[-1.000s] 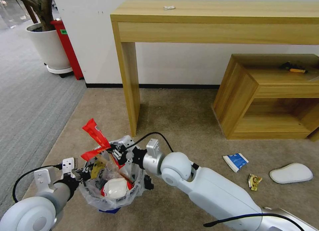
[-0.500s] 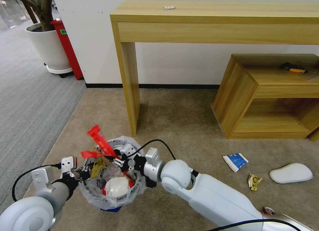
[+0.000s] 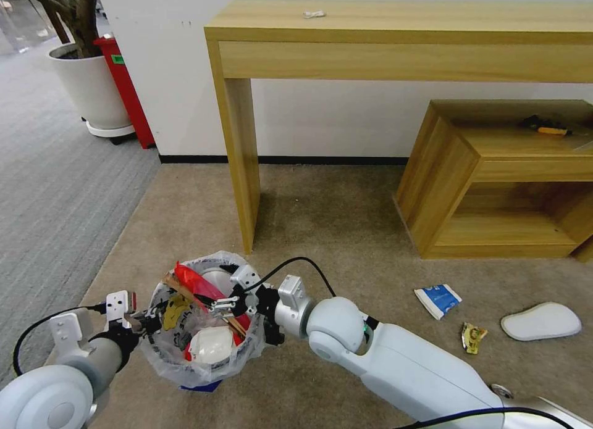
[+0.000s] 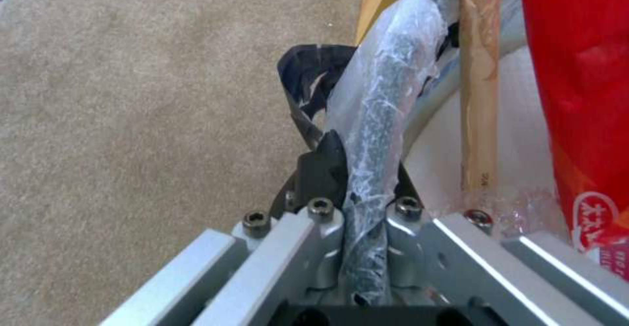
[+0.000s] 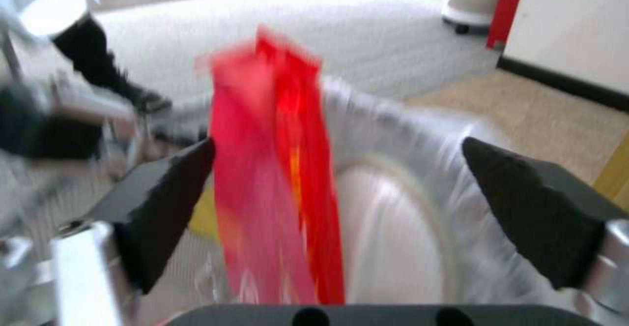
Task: Pick up the trash bin and place the garbage on the floor into it.
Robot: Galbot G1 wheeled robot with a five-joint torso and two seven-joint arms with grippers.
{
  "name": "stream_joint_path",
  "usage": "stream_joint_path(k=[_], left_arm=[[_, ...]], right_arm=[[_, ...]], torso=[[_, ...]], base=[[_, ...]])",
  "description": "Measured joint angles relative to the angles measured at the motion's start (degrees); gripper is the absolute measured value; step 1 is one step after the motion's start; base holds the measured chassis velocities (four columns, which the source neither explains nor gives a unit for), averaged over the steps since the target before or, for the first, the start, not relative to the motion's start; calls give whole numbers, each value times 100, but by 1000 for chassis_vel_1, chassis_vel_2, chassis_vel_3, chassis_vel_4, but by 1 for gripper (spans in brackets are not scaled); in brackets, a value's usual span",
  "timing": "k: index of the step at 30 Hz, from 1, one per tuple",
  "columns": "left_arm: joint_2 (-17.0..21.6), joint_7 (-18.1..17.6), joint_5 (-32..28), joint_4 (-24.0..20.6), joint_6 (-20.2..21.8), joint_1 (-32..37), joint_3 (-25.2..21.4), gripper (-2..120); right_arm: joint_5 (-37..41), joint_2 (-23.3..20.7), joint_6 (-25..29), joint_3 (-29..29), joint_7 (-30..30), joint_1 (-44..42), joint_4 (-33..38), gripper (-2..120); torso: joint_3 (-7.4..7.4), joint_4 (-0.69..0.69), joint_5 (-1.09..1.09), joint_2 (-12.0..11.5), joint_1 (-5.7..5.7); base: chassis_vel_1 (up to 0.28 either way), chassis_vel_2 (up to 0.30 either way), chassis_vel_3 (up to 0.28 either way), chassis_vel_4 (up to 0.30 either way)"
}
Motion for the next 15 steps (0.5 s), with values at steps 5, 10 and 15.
stream_joint_path(k=[5,10,15], left_arm=[[-44,95,135,57,0,35,-35,1],[-148,280,344,95,0,64,-65,1],[-225,412,496,69,0,52,-70,1]], right_arm=[[223,84,3,359,294,-38,239,100],[-221,-206,214,1207,714,-533,215,100],[-754,-612,457,2643,760,-1765,236,100]], torso=[[0,1,0,0,0],[0,2,1,0,0],[0,-2,2,0,0]], base=[[0,0,0,0],[0,0,0,0],[0,0,0,0]])
